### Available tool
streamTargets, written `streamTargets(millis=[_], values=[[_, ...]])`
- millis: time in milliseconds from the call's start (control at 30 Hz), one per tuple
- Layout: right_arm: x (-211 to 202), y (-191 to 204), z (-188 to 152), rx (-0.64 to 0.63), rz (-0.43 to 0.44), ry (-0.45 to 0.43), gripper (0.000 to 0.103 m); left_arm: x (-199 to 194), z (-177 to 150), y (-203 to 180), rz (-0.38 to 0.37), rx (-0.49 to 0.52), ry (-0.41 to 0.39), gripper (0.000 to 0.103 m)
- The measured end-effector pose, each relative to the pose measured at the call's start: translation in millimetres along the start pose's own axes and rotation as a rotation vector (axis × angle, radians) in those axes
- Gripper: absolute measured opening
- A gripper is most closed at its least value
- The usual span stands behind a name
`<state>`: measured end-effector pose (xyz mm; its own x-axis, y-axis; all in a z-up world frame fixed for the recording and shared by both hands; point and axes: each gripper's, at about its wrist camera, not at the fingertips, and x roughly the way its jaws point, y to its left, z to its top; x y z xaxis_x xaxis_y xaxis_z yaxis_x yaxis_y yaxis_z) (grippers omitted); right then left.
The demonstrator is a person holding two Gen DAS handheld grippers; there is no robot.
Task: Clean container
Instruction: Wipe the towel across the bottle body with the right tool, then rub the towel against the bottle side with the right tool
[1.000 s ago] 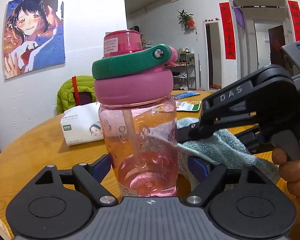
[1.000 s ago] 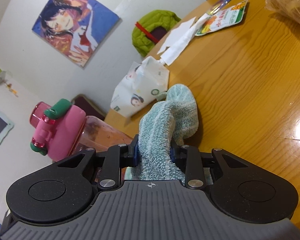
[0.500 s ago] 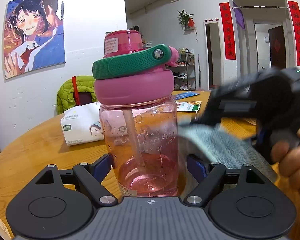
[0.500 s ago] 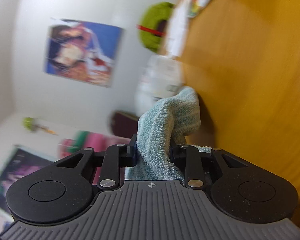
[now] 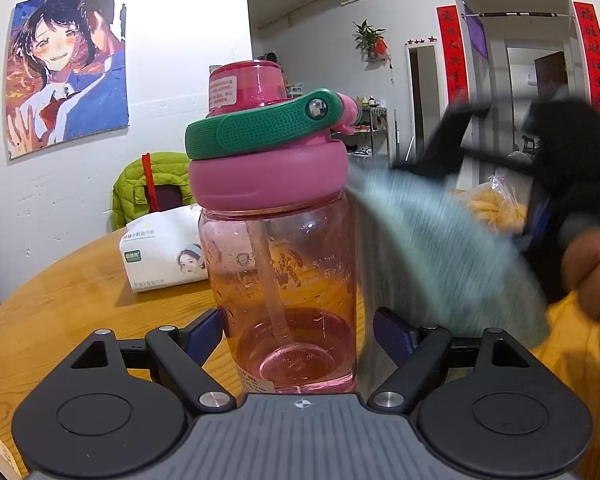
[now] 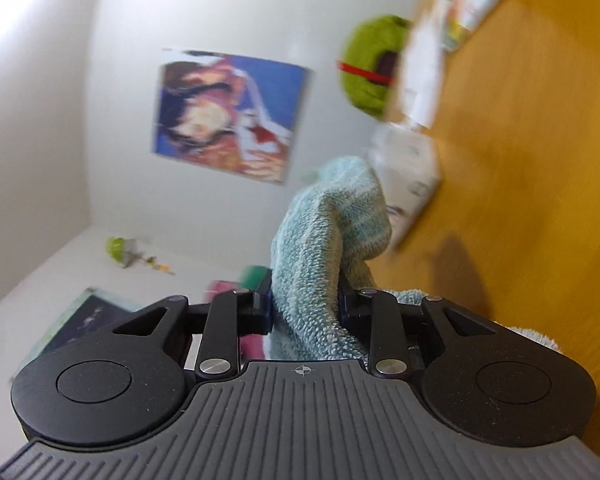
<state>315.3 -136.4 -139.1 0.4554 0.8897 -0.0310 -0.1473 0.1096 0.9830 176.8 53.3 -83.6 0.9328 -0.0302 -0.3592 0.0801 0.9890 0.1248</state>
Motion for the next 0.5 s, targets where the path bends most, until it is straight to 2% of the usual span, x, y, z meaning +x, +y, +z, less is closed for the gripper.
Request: streamTargets(millis=[100,133,200,233,367,400,500], values=[[11.2,-16.6,0.8,0.03,-0.212,0.042,0.031,0.3,-0.2,-0.3,0.001,0.003,0.0,0.08],[14.1,-17.8,0.0,0.021,-0.256,0.047,0.031,0.1,-0.1,-0.1,0.001,0.003,0.0,0.08],[16.1,-12.8,-1.0,-0.019,-0.269,0.038,0.031,-0.5,0.0,0.9,-0.002,-0.002,-0.002,0.08],[15.7,-9.5,-1.7,-0.037,-0.256,0.029,0.032,-0.6,0.1,1.3,-0.002,-0.003,-0.002,0.08],[-1.1,3.8,-0.8,-0.022,0.031,-0.017,0.032,-0.6,0.5,1.5,0.001,0.001,-0.001,0.08],[-3.4,4.6,-0.4,-0.009,0.077,-0.018,0.032,-0.8,0.5,1.7,0.001,0.001,-0.002,0.08],[1.7,-0.3,0.0,0.021,0.036,0.006,0.033,-1.6,1.0,2.9,0.0,-0.002,-0.002,0.08]])
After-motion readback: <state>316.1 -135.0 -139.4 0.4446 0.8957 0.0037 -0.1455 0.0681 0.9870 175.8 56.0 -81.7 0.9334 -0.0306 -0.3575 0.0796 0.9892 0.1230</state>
